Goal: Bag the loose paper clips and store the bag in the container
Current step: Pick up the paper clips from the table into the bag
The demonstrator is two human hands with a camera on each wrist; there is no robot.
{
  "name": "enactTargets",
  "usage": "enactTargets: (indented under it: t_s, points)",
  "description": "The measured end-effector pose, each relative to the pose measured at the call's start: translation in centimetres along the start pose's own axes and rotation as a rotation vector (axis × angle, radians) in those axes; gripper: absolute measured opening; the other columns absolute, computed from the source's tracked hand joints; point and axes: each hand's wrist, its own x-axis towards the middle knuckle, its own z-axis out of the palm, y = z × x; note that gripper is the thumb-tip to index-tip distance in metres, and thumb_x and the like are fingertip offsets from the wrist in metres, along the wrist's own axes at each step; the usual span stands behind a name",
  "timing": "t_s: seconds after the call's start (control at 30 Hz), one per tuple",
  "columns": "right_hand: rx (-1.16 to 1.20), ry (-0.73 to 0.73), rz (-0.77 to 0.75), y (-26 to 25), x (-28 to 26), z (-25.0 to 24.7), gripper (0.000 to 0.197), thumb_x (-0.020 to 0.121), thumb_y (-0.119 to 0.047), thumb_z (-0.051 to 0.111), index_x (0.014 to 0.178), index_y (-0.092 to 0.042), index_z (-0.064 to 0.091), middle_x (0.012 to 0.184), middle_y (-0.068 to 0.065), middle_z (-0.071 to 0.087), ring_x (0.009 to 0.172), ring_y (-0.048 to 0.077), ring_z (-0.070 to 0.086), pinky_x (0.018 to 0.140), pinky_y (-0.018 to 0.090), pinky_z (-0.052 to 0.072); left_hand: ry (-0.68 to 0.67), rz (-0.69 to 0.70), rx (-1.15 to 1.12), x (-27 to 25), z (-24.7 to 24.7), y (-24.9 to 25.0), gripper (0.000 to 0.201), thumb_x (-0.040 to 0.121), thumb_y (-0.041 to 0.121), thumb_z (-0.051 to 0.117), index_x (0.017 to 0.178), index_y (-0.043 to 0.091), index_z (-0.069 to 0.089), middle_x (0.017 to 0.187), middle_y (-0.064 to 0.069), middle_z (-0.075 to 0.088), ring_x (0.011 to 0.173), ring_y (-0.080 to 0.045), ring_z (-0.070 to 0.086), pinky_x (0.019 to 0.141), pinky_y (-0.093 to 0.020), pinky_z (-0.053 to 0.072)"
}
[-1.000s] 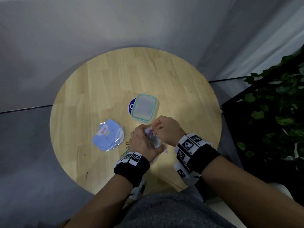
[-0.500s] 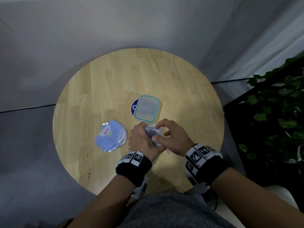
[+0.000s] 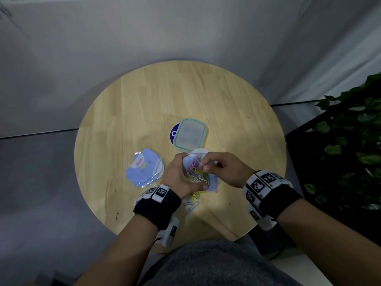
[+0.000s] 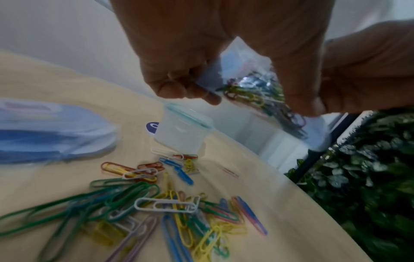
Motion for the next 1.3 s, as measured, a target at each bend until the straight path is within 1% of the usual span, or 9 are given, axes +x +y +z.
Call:
enactTargets:
  t_s: [0.17,0.3,0.4,0.53,0.77,0.93,1.03,1.17,1.3]
  points:
    - [0.083,-0.042,0.044,1.1,0.2,0.2,0.034,0.081,-0.005,0.068,0.111,-0.022,0.066,0.115,0.003,0.068,0.106,0.018,0.065,0.096,0.039,0.051,-0.080,-0.058,-0.266,0.0,0.8,-1.4,0.063,0.055,0.024,0.082,0.109,0.028,0.051,0.096,-0.005,0.070,0.088,-0.024,0.067,0.077,-0.045,0.056]
    - [0.126,-0.043,0.099,1.2,0.1,-0.2,0.039,0.076,0.001,0.073,0.110,-0.018,0.068,0.113,0.004,0.066,0.106,0.019,0.062,0.099,0.045,0.049,-0.064,-0.216,-0.485,0.2,-0.5,-0.4,0.004,0.086,0.012,0.056,0.086,0.012,0.060,0.072,-0.008,0.058,0.059,-0.017,0.055,0.048,-0.023,0.048]
    - [0.082,-0.180,0.111,0.9,0.2,0.1,0.036,0.072,-0.006,0.076,0.102,-0.024,0.072,0.117,0.003,0.067,0.109,0.018,0.061,0.103,0.045,0.046,-0.073,-0.154,-0.403,0.6,-0.5,-0.5,0.020,0.096,0.007,0.046,0.082,-0.002,0.056,0.062,-0.009,0.046,0.048,-0.012,0.045,0.044,-0.018,0.041]
    - [-0.122,-0.336,0.147,0.6,0.7,0.7,0.029,0.067,-0.041,0.074,0.095,-0.042,0.072,0.112,0.002,0.070,0.106,0.029,0.064,0.095,0.053,0.050,-0.013,-0.078,-0.341,1.0,0.4,-0.6,0.023,0.094,0.005,0.048,0.073,0.008,0.057,0.059,-0.002,0.047,0.048,-0.001,0.041,0.051,-0.016,0.037]
    - [0.045,0.018,0.059,1.0,-0.2,-1.6,0.023,0.069,-0.015,0.082,0.089,-0.022,0.072,0.081,-0.014,0.066,0.050,-0.002,0.052,0.059,0.022,0.042,0.082,-0.050,-0.296,1.2,0.4,-1.3,0.032,0.095,0.008,0.045,0.064,0.017,0.049,0.050,0.005,0.045,0.046,-0.003,0.039,0.048,-0.016,0.037]
    - [-0.073,-0.082,0.116,2.4,-0.2,0.2,0.022,0.066,-0.027,0.082,0.086,-0.020,0.074,0.093,0.004,0.073,0.087,0.024,0.070,0.083,0.045,0.056,0.112,0.001,-0.290,1.8,1.1,-0.4,0.025,0.091,0.019,0.047,0.067,0.023,0.051,0.053,0.010,0.048,0.051,0.000,0.041,0.054,-0.017,0.038]
    - [-0.090,-0.105,0.092,2.6,-0.2,1.0,0.017,0.076,-0.017,0.075,0.093,-0.017,0.075,0.071,-0.023,0.071,0.070,-0.007,0.064,0.079,0.034,0.051,0.142,0.018,-0.284,1.8,0.9,-0.1,0.031,0.095,0.006,0.045,0.067,0.019,0.048,0.058,0.006,0.043,0.050,0.003,0.038,0.052,-0.012,0.035]
    - [-0.044,0.029,0.075,2.4,-0.3,0.2,0.016,0.078,-0.008,0.072,0.087,-0.022,0.076,0.076,-0.006,0.072,0.063,0.026,0.067,0.068,0.043,0.055,0.156,0.026,-0.224,1.9,0.4,-0.6,0.033,0.095,0.008,0.045,0.065,0.021,0.047,0.055,0.003,0.043,0.048,-0.001,0.037,0.051,-0.014,0.036]
    - [-0.015,-0.023,0.028,2.2,0.2,0.4,0.020,0.076,-0.007,0.072,0.089,-0.023,0.073,0.083,-0.005,0.071,0.068,0.012,0.065,0.072,0.038,0.055,0.169,0.023,-0.244,2.0,0.4,-0.2,0.032,0.095,0.007,0.044,0.066,0.020,0.047,0.057,0.003,0.043,0.050,-0.001,0.036,0.051,-0.014,0.035]
